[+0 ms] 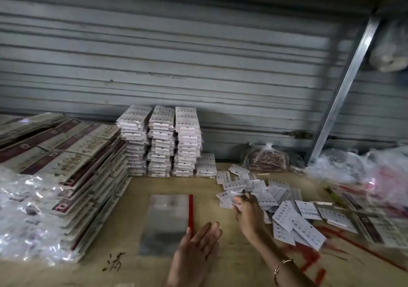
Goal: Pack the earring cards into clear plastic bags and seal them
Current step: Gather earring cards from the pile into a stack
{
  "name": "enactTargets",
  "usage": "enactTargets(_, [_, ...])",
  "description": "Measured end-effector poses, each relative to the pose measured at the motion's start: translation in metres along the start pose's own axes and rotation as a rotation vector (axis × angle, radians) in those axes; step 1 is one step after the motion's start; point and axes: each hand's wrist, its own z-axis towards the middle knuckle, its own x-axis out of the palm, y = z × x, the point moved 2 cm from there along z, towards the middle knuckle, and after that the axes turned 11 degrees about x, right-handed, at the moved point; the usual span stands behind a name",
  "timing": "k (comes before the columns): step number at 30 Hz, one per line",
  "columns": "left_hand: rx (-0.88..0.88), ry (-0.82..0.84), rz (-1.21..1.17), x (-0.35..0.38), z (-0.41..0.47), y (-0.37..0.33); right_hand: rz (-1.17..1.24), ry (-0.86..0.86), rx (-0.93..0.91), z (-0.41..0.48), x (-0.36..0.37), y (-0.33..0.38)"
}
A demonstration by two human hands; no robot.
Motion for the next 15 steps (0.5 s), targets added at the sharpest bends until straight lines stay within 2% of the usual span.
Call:
enactTargets(1, [0.027,0.004,-0.058,-0.004,0.001,0.002,-0.046,-0.001,-0.029,0.003,0.002,0.001])
enactTargets(2, [-0.014,-0.114,-0.117,-0.005,0.002,0.000,-0.096,0.012,-0.040,0.005,0.002,0.002])
enactTargets(6, [-0.010,-0.113,-0.323,-0.005,-0.001,-0.001,-0.151,0.064,-0.096,0.012,0.007,0.004])
enactTargets(10, [-0.068,-0.097,-0.367,-0.009,0.000,0.002,-0.169,-0.001,-0.141,0.012,0.003,0.006])
enactTargets(15, [-0.103,-0.085,-0.367,-0.010,0.000,0.003,-0.001,-0.234,-0.210,0.009,-0.013,0.007])
